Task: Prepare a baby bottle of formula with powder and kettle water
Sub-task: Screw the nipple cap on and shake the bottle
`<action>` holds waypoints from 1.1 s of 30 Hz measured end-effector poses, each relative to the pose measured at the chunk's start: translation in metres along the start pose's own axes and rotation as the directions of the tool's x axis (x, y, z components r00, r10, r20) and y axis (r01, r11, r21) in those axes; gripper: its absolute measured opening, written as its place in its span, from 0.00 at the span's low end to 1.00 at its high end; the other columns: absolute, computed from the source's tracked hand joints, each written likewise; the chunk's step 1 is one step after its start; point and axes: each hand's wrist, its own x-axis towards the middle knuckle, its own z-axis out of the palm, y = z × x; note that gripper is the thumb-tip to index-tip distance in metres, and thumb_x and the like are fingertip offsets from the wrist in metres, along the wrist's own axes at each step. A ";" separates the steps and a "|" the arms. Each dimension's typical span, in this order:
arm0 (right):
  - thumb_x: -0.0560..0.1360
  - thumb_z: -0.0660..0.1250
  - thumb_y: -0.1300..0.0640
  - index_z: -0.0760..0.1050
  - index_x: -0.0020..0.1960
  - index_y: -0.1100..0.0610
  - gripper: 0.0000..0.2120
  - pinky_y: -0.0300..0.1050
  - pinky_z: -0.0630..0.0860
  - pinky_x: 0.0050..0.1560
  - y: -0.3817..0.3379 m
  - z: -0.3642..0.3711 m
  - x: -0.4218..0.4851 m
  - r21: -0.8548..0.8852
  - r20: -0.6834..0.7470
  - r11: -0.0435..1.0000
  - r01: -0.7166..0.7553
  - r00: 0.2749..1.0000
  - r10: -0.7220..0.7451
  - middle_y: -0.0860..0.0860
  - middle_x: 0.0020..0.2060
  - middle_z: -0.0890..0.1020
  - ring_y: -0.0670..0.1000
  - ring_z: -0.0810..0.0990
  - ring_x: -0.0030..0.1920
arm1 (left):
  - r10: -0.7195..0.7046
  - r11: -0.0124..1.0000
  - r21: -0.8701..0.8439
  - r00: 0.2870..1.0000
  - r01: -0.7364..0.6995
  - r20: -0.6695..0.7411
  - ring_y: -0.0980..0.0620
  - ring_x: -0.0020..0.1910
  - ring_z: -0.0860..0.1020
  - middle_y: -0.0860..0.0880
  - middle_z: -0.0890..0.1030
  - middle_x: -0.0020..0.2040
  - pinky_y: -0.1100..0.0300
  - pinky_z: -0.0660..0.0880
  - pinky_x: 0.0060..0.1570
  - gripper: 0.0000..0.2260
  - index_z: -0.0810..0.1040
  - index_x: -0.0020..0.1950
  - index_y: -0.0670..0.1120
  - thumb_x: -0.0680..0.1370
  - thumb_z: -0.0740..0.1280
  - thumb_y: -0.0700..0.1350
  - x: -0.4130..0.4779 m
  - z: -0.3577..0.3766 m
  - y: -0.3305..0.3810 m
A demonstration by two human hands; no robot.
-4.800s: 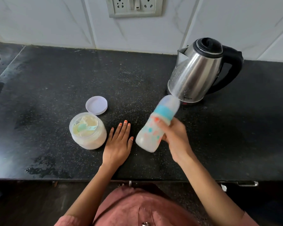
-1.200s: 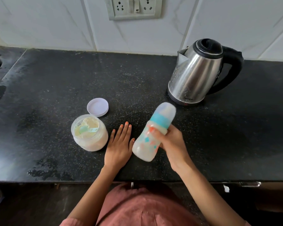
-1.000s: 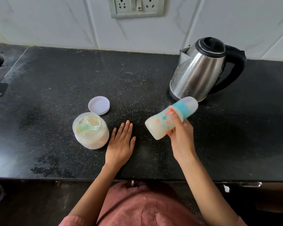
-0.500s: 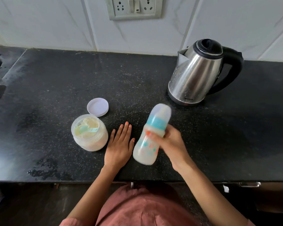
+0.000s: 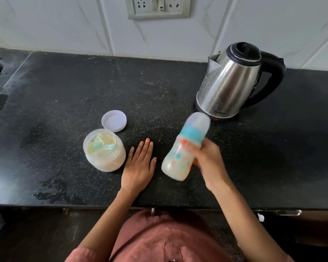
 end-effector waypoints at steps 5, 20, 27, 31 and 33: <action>0.73 0.66 0.57 0.76 0.48 0.52 0.04 0.43 0.80 0.45 0.000 0.008 0.008 0.251 -0.165 0.968 -0.005 0.985 0.049 0.49 0.43 0.82 0.45 0.82 0.44 | 0.007 1.000 -0.014 1.000 -0.007 -0.005 0.46 0.67 0.70 0.45 0.70 0.69 0.46 0.61 0.65 0.24 0.69 0.69 0.41 0.78 0.51 0.51 0.000 -0.001 0.000; 0.65 0.73 0.63 0.78 0.46 0.53 0.11 0.39 0.78 0.42 0.002 0.007 0.001 -0.093 0.080 0.994 0.053 0.996 -0.046 0.46 0.38 0.84 0.45 0.82 0.42 | 0.042 0.999 0.022 0.999 -0.042 0.013 0.45 0.67 0.69 0.44 0.69 0.70 0.43 0.59 0.64 0.25 0.68 0.70 0.40 0.77 0.53 0.51 -0.001 0.000 -0.003; 0.71 0.67 0.55 0.76 0.51 0.54 0.09 0.38 0.79 0.39 -0.008 0.005 0.014 0.327 -0.159 0.944 0.041 0.987 0.012 0.48 0.43 0.82 0.43 0.82 0.42 | 0.001 0.999 -0.034 1.000 -0.001 -0.005 0.46 0.68 0.68 0.45 0.69 0.70 0.50 0.57 0.69 0.24 0.68 0.70 0.41 0.79 0.50 0.51 0.000 -0.002 0.000; 0.64 0.72 0.58 0.79 0.45 0.53 0.10 0.38 0.79 0.40 0.000 0.005 -0.001 -0.091 0.083 0.996 -0.008 0.996 0.016 0.47 0.38 0.84 0.46 0.82 0.41 | 0.016 1.000 -0.020 1.000 -0.016 0.006 0.45 0.68 0.68 0.44 0.68 0.70 0.44 0.57 0.65 0.24 0.68 0.70 0.40 0.78 0.50 0.51 0.000 0.000 -0.001; 0.63 0.72 0.55 0.79 0.46 0.54 0.12 0.39 0.79 0.40 -0.005 0.002 0.003 -0.025 0.037 0.999 0.034 0.999 -0.033 0.47 0.39 0.84 0.46 0.82 0.42 | -0.001 1.000 -0.025 1.000 0.001 0.006 0.46 0.68 0.68 0.45 0.68 0.70 0.46 0.57 0.66 0.24 0.68 0.70 0.41 0.79 0.50 0.51 0.000 -0.001 0.000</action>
